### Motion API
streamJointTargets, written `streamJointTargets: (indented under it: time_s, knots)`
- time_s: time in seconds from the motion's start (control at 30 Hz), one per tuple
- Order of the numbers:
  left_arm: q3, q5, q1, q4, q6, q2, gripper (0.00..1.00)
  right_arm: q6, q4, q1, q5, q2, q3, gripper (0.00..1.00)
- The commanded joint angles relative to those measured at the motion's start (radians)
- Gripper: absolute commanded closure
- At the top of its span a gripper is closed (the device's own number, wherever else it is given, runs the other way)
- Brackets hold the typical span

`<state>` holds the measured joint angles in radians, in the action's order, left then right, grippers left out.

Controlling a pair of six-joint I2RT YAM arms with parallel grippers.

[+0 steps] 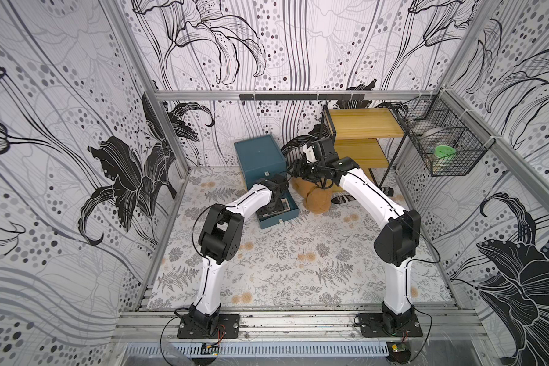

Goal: Place the brooch boxes into the drawer by color
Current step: Place the brooch box in the drawer.

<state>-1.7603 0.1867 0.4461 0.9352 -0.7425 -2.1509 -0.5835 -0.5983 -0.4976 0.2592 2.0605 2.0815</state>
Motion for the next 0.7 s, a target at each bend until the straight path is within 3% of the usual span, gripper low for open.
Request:
streamJointTargets:
  time_s: [0.0, 0.3, 0.53, 0.67]
  knots:
    - [-0.033, 0.013, -0.010, 0.020, 0.011, -0.030, 0.43, -0.007, -0.006, 0.001, 0.017, 0.015, 0.031, 0.31]
    - [-0.085, 0.003, -0.014, 0.046, 0.011, -0.075, 0.33, -0.007, 0.002, 0.001, 0.015, 0.004, 0.008, 0.31]
    - [-0.103, 0.003, -0.015, 0.037, 0.006, -0.050, 0.16, -0.007, 0.000, 0.001, 0.024, 0.015, 0.019, 0.29]
    - [-0.113, -0.001, -0.014, 0.035, 0.003, -0.034, 0.12, -0.007, -0.021, 0.002, 0.036, 0.049, 0.065, 0.27]
